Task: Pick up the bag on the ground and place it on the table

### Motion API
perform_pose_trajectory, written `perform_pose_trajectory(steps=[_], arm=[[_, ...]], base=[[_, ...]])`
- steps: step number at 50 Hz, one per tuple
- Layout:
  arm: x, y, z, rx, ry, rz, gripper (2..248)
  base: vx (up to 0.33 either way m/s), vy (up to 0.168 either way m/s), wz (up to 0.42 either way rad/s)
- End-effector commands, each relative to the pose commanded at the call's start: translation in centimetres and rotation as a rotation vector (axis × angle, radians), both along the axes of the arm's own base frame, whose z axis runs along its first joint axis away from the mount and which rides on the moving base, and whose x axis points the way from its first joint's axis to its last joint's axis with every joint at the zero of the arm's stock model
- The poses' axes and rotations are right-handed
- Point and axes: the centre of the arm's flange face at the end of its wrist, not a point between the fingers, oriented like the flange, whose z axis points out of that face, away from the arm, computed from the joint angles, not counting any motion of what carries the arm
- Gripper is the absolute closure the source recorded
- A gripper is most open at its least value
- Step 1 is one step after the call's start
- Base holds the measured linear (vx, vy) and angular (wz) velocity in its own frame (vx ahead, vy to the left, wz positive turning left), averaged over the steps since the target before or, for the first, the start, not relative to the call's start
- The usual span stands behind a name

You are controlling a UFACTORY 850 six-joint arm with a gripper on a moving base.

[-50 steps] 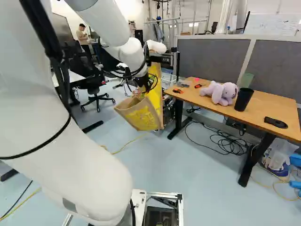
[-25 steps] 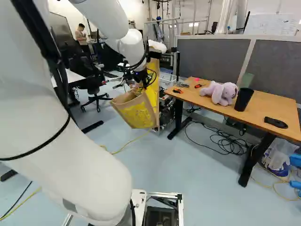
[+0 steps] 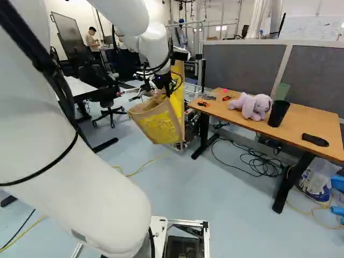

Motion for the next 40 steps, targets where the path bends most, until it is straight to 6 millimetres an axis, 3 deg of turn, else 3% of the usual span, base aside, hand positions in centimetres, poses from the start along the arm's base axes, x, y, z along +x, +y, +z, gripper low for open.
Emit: perform_pose_trajectory(steps=[40], arm=[[1.5,-0.3,4.3,0.025,0.061,0.063,228]], base=[[0.000,0.000,0.000]])
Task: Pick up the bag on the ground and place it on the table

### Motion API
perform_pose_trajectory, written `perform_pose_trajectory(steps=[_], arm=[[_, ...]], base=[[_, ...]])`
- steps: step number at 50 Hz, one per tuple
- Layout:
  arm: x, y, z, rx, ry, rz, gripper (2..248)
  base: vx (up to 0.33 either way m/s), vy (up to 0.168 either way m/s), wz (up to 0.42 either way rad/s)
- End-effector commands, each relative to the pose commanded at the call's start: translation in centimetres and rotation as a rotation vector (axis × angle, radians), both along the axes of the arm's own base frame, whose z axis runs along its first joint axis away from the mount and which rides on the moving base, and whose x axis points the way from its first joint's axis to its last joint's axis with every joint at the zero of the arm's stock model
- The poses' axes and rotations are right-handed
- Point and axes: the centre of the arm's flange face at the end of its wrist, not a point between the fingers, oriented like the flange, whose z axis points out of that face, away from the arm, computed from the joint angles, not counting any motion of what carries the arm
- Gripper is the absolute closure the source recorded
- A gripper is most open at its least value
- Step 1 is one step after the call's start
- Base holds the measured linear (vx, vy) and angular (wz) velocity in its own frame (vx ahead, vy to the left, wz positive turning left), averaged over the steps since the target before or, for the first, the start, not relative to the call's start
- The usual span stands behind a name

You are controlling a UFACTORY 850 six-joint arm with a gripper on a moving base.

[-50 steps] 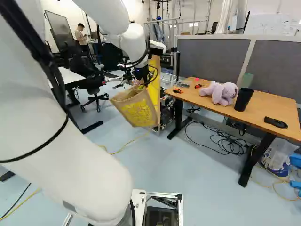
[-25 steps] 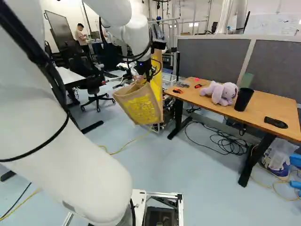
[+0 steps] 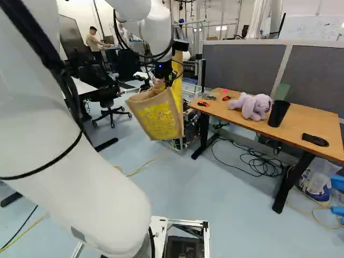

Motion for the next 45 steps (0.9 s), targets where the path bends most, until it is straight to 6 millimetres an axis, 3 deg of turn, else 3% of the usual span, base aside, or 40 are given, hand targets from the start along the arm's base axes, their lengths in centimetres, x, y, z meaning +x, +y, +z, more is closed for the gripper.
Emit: perform_pose_trajectory(steps=[45], arm=[[2.0,0.1,5.0,0.058,0.109,0.087,228]], base=[[0.000,0.000,0.000]])
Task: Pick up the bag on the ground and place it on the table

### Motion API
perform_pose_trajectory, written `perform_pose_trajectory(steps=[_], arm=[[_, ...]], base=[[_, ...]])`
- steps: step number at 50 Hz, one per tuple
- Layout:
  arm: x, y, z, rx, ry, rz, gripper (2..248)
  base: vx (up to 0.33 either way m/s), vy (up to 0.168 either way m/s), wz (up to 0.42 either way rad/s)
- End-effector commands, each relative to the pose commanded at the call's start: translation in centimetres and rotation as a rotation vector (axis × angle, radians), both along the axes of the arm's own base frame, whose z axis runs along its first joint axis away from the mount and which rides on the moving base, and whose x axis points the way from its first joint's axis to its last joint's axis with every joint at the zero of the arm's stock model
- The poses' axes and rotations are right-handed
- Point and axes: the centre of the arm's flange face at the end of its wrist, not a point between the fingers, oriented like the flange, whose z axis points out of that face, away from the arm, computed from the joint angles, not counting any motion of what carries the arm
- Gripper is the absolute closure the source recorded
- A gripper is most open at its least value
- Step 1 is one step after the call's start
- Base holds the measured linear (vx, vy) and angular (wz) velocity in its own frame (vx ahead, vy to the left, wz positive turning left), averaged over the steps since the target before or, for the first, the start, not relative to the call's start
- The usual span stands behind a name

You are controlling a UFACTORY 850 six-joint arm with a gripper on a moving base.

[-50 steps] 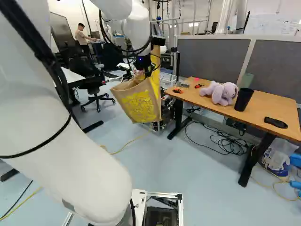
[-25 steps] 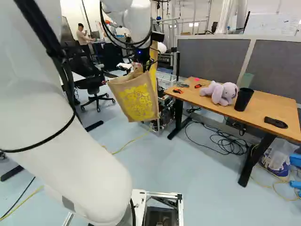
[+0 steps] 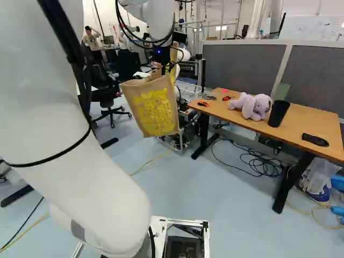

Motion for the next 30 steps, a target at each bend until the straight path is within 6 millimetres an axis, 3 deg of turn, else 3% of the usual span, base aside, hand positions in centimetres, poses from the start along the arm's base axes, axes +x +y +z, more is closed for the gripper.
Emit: perform_pose_trajectory(steps=[30], arm=[[0.7,-0.8,3.7,0.050,0.063,0.038,228]], base=[[0.000,0.000,0.000]])
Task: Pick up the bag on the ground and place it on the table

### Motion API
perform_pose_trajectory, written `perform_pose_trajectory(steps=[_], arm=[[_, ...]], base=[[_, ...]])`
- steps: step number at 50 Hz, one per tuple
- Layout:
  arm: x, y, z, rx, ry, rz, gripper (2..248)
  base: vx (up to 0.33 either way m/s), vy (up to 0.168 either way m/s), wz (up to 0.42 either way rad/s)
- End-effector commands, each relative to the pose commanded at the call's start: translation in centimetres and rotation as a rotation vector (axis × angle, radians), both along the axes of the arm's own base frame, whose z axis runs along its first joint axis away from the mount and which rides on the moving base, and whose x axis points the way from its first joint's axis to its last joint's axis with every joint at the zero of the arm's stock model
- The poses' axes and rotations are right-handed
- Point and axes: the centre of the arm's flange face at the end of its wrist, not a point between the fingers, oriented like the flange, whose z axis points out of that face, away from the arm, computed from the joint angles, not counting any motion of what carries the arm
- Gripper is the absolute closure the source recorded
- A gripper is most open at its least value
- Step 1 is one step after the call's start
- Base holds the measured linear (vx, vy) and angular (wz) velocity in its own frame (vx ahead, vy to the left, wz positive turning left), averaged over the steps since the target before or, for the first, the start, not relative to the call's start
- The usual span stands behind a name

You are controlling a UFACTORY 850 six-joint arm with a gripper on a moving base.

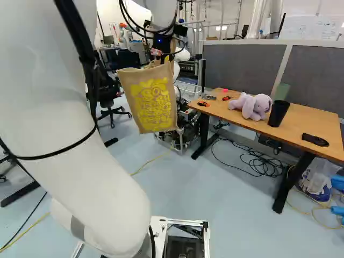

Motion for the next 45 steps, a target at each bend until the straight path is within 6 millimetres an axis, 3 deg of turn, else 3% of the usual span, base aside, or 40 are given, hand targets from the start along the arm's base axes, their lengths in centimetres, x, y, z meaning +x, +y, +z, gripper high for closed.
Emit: perform_pose_trajectory(steps=[31,45], arm=[[0.2,-0.6,4.0,0.045,0.055,0.048,228],[0.4,-0.9,4.4,0.049,0.061,0.049,228]], base=[[0.000,0.000,0.000],[0.000,0.000,0.000]])
